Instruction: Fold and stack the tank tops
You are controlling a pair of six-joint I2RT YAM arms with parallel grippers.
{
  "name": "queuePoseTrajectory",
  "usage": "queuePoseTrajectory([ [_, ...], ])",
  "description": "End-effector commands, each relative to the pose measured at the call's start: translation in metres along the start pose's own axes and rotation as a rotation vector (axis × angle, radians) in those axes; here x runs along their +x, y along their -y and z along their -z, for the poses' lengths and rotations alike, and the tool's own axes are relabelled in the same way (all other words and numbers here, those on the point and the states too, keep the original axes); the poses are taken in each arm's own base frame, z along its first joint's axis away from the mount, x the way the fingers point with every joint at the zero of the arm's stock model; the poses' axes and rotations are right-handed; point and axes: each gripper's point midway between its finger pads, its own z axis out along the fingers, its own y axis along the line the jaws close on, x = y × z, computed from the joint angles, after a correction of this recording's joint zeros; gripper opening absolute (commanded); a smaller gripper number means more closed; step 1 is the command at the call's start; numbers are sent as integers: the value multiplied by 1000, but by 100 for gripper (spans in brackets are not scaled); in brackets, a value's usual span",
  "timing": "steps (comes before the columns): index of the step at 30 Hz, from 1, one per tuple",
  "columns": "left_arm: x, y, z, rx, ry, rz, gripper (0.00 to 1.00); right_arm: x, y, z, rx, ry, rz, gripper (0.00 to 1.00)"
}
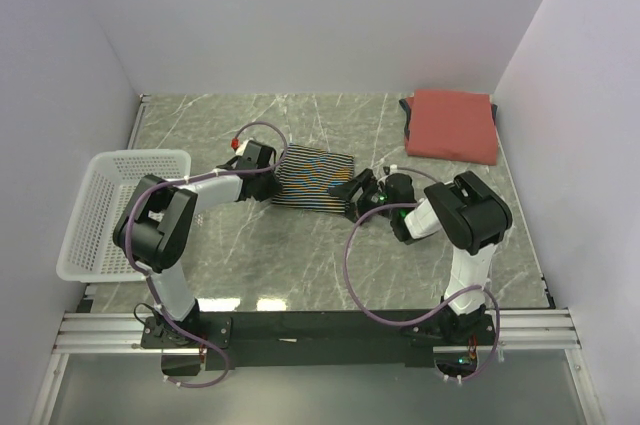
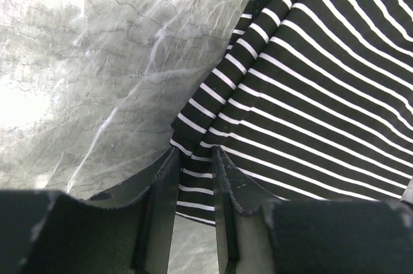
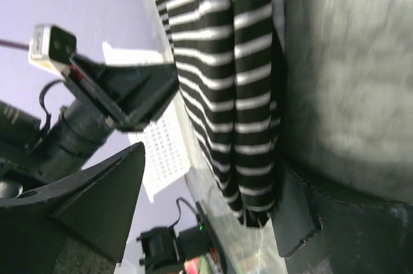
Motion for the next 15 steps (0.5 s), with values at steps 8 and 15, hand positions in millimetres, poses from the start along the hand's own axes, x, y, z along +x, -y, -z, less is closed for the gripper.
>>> queuePoseTrajectory([
  [8, 12, -9, -3, -47, -52, -56, 32, -36, 85, 5, 359, 161, 72, 72],
  [15, 13, -2, -2, -14, -66, -58, 31, -35, 83, 6, 401, 115, 132, 36],
])
